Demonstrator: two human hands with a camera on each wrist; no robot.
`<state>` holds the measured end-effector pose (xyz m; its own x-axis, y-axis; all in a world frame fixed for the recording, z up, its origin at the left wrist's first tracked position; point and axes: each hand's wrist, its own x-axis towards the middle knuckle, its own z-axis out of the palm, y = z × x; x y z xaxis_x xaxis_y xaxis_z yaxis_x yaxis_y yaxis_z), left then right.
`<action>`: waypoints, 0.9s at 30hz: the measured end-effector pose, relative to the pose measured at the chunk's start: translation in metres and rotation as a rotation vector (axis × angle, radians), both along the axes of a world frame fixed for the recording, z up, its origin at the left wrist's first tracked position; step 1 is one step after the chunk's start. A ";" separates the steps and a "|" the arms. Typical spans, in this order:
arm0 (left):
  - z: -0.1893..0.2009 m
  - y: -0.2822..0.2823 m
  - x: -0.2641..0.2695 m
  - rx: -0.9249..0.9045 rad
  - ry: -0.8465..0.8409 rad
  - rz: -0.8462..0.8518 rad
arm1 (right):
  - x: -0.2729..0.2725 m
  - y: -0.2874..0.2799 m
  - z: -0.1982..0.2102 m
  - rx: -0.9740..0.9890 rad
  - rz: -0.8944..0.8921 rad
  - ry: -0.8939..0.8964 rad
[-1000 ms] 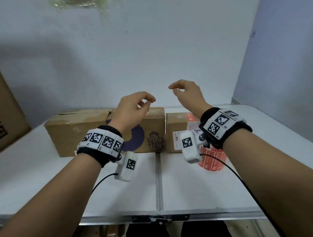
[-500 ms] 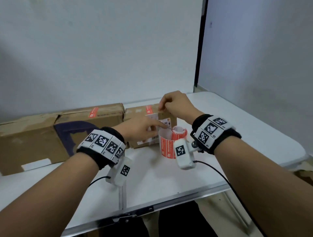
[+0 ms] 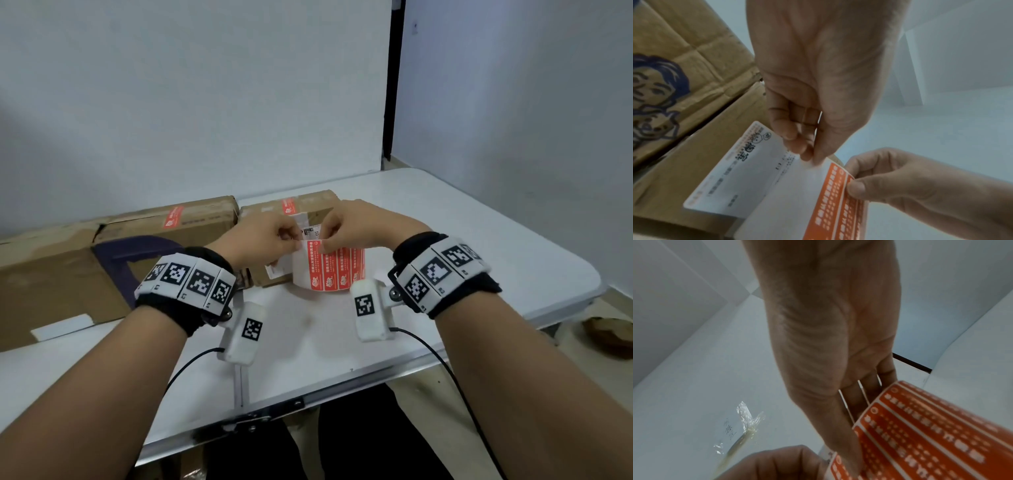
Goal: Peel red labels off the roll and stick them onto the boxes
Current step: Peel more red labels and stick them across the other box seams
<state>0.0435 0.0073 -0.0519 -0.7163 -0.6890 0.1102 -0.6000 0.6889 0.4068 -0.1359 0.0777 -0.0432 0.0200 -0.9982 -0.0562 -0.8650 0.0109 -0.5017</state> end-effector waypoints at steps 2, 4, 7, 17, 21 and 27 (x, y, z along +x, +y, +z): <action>-0.002 0.002 0.000 -0.002 0.044 0.028 | 0.000 0.002 -0.006 -0.035 -0.019 -0.034; -0.005 0.004 -0.001 -0.024 0.108 0.055 | 0.002 0.004 -0.013 -0.063 -0.050 -0.075; -0.007 0.008 -0.004 -0.049 0.328 0.155 | 0.003 0.005 -0.020 -0.119 -0.114 -0.152; -0.023 0.023 -0.016 0.230 0.478 0.228 | 0.005 0.007 -0.031 -0.217 -0.282 -0.468; -0.031 0.029 -0.017 0.280 0.540 0.258 | 0.003 0.010 -0.029 -0.152 -0.269 -0.573; -0.036 0.033 -0.019 0.245 0.562 0.267 | 0.006 0.011 -0.030 -0.159 -0.285 -0.597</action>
<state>0.0242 0.0401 -0.0879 -0.3971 -0.8872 0.2350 -0.3877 0.3942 0.8333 -0.1295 0.0891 -0.0730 -0.2628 -0.9644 0.0302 -0.4132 0.0842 -0.9067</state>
